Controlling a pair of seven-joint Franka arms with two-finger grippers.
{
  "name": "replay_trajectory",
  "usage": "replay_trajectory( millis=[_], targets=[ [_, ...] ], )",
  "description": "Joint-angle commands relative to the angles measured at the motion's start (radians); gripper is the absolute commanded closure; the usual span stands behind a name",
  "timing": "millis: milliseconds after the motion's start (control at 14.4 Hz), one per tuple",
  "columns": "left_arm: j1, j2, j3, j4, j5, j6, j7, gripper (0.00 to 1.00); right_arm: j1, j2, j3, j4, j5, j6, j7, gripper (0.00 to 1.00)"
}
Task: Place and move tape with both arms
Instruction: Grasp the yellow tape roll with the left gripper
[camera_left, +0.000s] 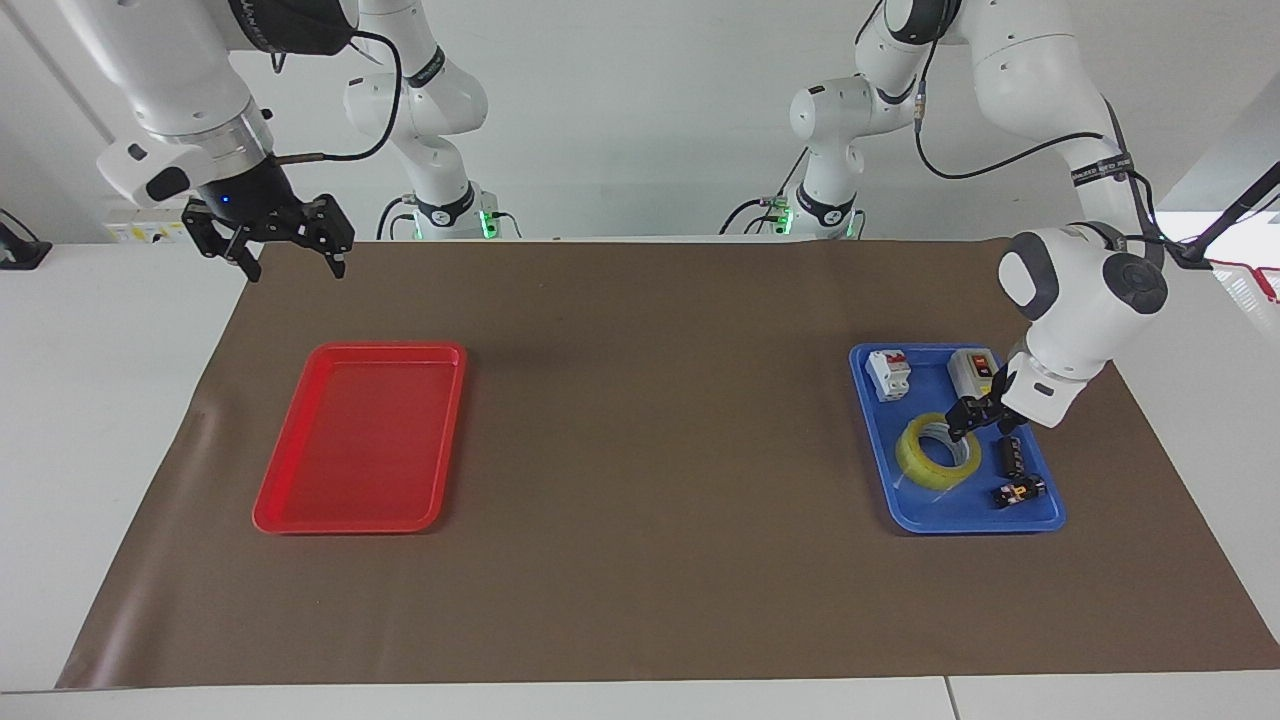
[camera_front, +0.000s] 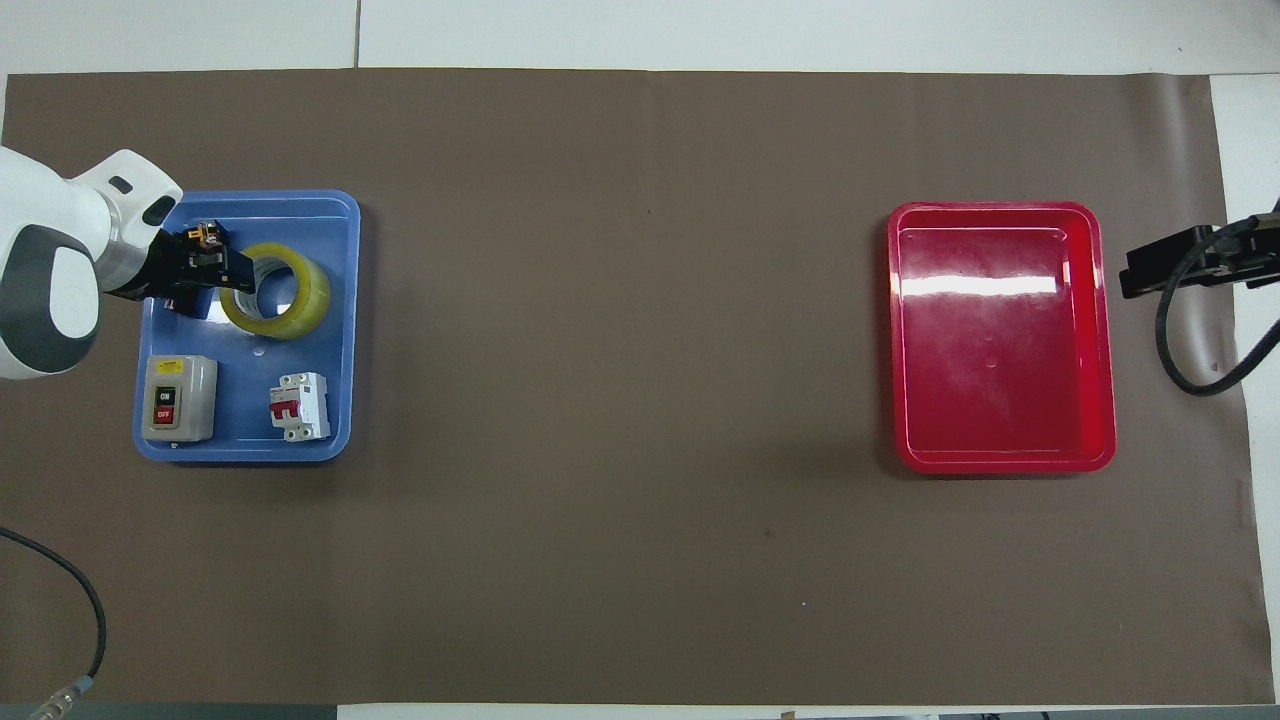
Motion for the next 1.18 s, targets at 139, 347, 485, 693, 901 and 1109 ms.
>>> replay_trajectory(
  millis=[139, 347, 485, 693, 901, 1109],
  targets=[
    [-0.007, 0.012, 0.006, -0.021, 0.032, 0.045, -0.033, 0.35, -0.011, -0.005, 0.004, -0.011, 0.015, 0.018, 0.011, 0.0],
    [-0.006, 0.025, 0.006, -0.021, 0.032, 0.054, -0.052, 0.35, -0.011, -0.005, 0.004, -0.011, 0.015, 0.02, 0.011, 0.0],
    [-0.007, 0.025, 0.006, -0.025, 0.032, 0.054, -0.053, 0.35, -0.011, -0.005, 0.006, -0.011, 0.015, 0.018, 0.011, 0.0],
    [-0.009, 0.025, 0.006, -0.041, 0.033, 0.062, -0.087, 0.38, -0.011, -0.005, 0.004, -0.013, 0.015, 0.02, 0.011, 0.0],
    [-0.009, 0.023, 0.006, -0.056, 0.033, 0.068, -0.09, 0.43, -0.011, -0.005, 0.004, -0.013, 0.015, 0.018, 0.011, 0.0],
    [-0.009, 0.023, 0.006, -0.059, 0.033, 0.063, -0.088, 0.79, -0.012, -0.005, 0.004, -0.013, 0.015, 0.02, 0.011, 0.0]
  ],
)
